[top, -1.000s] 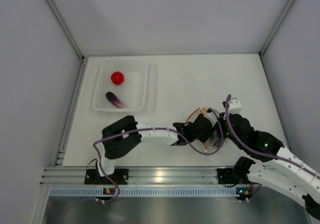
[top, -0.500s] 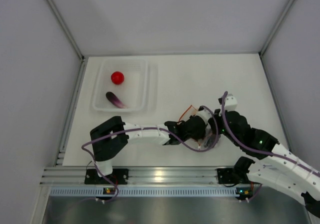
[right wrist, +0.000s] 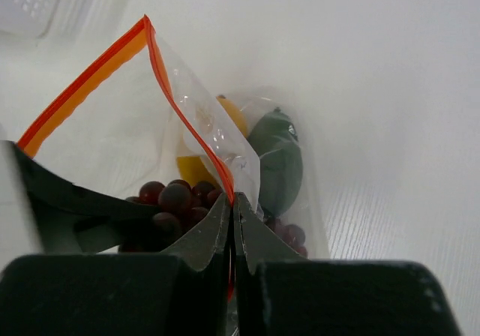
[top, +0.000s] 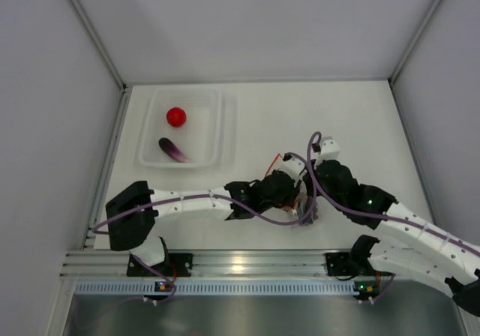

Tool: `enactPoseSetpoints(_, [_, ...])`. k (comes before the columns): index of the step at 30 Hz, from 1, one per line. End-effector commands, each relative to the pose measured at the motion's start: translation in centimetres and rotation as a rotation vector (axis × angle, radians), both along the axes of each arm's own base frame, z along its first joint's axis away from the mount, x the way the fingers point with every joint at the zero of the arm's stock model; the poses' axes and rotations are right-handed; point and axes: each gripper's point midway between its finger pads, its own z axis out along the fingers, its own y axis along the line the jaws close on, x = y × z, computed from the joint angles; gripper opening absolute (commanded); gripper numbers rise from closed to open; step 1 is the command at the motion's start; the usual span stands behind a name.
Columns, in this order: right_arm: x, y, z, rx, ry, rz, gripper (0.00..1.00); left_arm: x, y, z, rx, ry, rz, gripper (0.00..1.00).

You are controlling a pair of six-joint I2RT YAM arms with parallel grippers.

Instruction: Open the zip-top bag and remove the fake food

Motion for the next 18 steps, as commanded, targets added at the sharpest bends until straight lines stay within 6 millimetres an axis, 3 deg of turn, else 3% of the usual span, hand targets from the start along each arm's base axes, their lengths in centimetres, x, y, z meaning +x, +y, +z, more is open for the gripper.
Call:
enactPoseSetpoints(1, [0.5, 0.5, 0.6, 0.008, -0.025, 0.0, 0.0, 0.5, -0.8, 6.9, -0.215, -0.071, 0.042, 0.0])
enactPoseSetpoints(3, [0.3, 0.9, 0.6, 0.043, -0.03, 0.018, 0.0, 0.7, -0.2, 7.3, -0.224, -0.079, 0.063, 0.0])
enactPoseSetpoints(8, [-0.9, 3.9, 2.6, 0.183, -0.068, 0.177, 0.0, 1.7, 0.9, 6.9, -0.206, -0.108, 0.141, 0.0])
enactPoseSetpoints(13, [-2.0, 4.8, 4.9, 0.259, -0.125, 0.268, 0.0, 2.1, 0.9, 5.4, -0.169, -0.11, 0.157, 0.0])
enactPoseSetpoints(18, [-1.8, 4.4, 4.1, 0.169, -0.107, 0.245, 0.0, 1.8, 0.1, 7.1, -0.183, -0.134, 0.094, 0.0])
